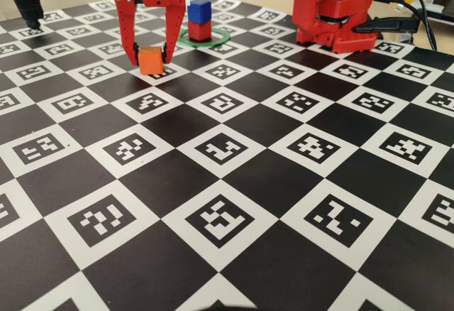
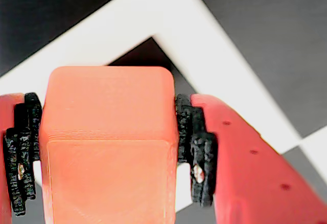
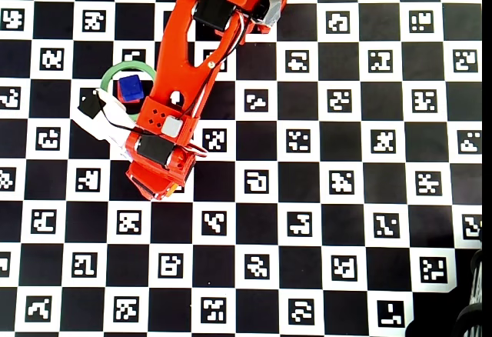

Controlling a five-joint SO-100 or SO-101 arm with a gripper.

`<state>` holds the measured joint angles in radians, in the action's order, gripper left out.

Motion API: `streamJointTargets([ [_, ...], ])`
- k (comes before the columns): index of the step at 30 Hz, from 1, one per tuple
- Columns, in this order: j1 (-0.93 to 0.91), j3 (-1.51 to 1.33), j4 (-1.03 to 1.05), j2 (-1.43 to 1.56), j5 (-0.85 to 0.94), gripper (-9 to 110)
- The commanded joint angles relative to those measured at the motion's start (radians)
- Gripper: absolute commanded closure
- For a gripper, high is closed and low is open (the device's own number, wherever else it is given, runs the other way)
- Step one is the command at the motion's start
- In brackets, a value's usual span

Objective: Grab the red cube then put it in the green circle then put the blue cube on top and finally the orange cube on top

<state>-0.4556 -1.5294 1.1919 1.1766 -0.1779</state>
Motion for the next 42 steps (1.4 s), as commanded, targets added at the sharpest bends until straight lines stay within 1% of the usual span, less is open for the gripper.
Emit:
streamJointTargets([
  [1,-0.009,0.106,0.075,0.120,0.028,91],
  [5,-0.028,0.181,0.189,0.156,0.067,91],
  [15,-0.123,0.279,0.342,0.287,0.252,94],
  [26,-0.233,0.322,0.497,0.466,0.581,96],
  [30,-0.270,0.368,0.557,0.506,0.664,96],
  [35,-0.302,0.373,0.589,0.554,0.744,97],
  [42,-0.356,0.310,0.594,0.626,0.917,97],
])
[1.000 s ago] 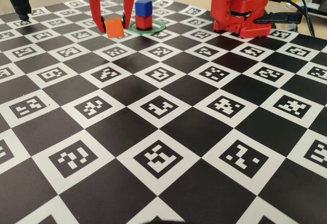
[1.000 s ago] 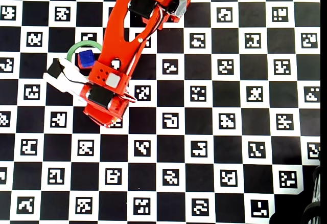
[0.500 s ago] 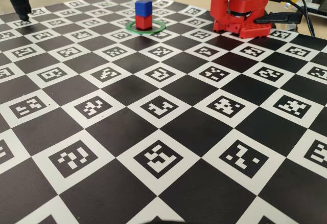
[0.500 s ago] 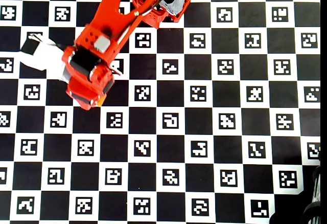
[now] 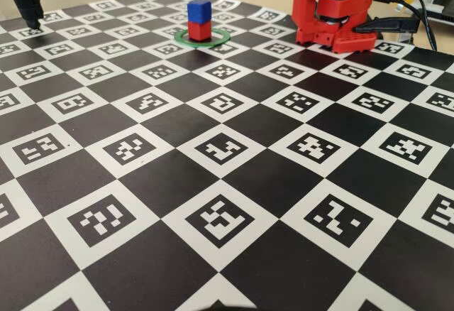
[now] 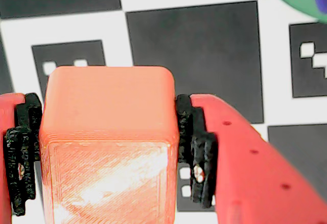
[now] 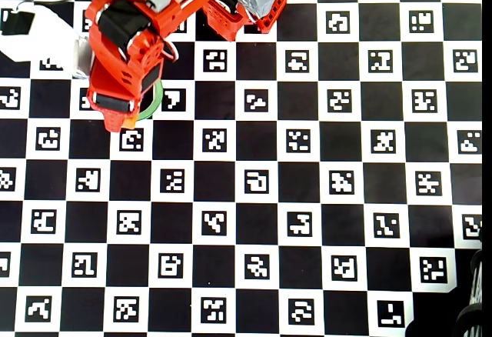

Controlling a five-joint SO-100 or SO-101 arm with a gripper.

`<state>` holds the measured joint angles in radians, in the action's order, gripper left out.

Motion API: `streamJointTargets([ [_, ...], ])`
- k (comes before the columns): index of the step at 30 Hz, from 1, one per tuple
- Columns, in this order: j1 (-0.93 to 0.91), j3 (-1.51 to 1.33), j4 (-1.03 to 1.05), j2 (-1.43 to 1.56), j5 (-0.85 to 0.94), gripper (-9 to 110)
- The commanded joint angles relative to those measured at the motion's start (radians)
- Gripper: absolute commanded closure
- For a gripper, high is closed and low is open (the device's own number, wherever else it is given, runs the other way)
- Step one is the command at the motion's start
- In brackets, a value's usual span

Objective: Grab the red cube then put it in the green circle then put the blue cube on top and finally the orange cube on top

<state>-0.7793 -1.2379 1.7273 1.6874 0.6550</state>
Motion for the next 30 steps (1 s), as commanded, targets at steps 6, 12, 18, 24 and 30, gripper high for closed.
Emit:
streamJointTargets([
  [6,-0.115,-0.055,0.074,0.137,0.232,98],
  [12,-0.170,-0.118,0.074,0.137,0.339,98],
  [18,-0.181,-0.150,0.067,0.132,0.393,98],
  [24,-0.184,-0.196,0.058,0.133,0.449,97],
  [30,-0.190,-0.253,0.034,0.133,0.479,97],
])
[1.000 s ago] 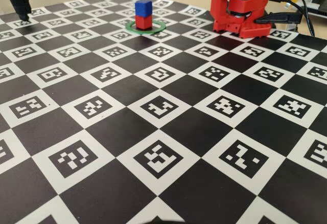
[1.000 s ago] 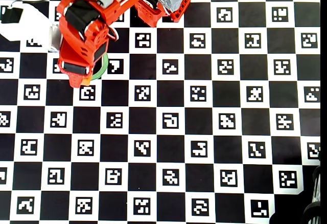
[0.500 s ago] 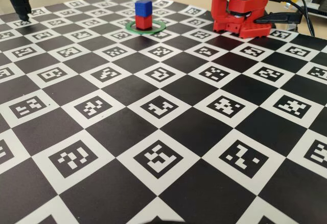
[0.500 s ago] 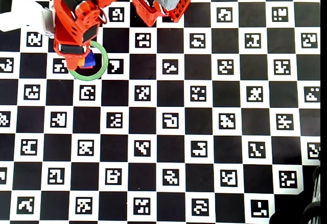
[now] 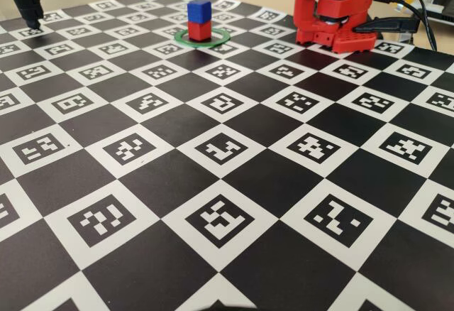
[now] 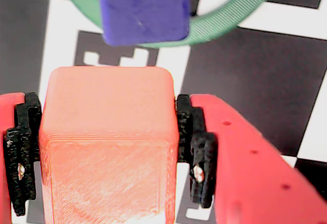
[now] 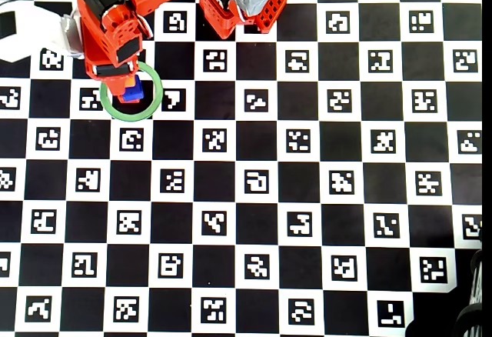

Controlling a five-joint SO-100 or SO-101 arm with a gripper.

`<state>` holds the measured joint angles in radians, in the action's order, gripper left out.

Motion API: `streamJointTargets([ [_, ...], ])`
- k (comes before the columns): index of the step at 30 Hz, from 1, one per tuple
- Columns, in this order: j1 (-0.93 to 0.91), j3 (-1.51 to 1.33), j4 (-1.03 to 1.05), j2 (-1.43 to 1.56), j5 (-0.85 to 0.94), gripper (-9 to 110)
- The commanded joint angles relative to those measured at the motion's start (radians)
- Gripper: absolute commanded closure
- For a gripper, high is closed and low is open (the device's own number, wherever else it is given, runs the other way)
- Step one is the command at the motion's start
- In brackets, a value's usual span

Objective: Grab the red cube then put it in the green circle then put the blue cube on top and finally the orange cube on top

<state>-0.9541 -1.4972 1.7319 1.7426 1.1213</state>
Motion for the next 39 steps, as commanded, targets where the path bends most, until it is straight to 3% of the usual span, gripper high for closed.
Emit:
streamJointTargets([
  [1,-0.015,-0.003,0.023,0.078,0.015,97],
  [39,-0.021,-0.100,-0.196,0.009,-0.078,97],
])
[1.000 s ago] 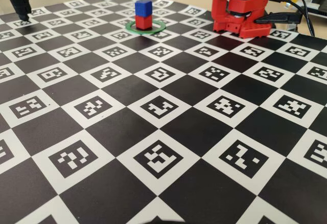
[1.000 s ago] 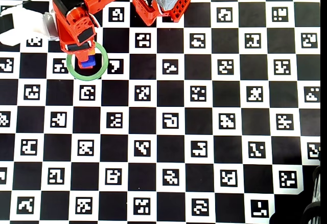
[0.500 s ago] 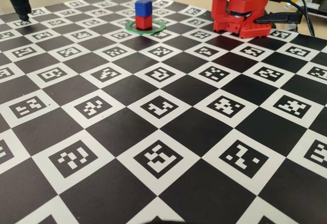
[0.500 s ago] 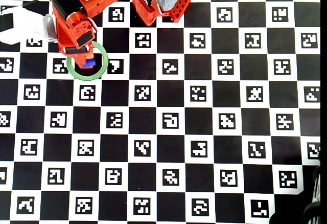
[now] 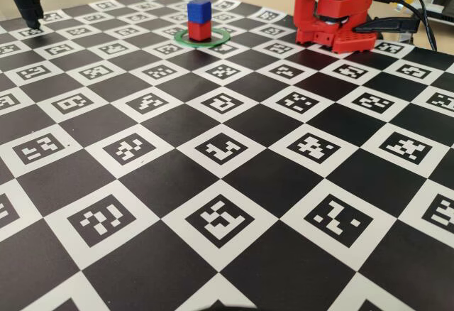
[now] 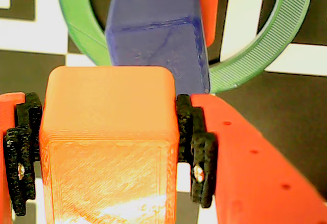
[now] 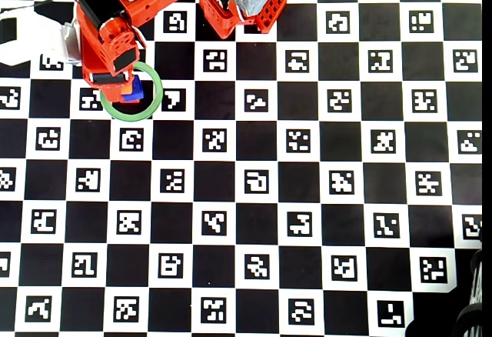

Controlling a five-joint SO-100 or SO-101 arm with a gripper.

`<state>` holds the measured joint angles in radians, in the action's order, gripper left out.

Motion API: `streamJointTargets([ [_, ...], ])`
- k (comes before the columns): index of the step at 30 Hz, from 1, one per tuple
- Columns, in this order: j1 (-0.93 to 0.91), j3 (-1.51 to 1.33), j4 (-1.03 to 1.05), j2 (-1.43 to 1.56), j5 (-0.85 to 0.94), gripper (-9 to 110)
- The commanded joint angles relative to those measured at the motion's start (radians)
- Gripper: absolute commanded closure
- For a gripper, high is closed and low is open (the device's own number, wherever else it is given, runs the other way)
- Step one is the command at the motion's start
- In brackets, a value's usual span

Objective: Grab the red cube then put it in the green circle then put the blue cube on top and finally the orange cube on top

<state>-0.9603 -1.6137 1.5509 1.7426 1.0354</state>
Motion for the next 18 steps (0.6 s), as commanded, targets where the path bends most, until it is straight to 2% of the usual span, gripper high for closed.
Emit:
streamJointTargets([
  [1,-0.017,0.017,-0.015,0.008,0.009,97],
  [18,-0.026,-0.054,-0.049,0.005,0.021,97],
])
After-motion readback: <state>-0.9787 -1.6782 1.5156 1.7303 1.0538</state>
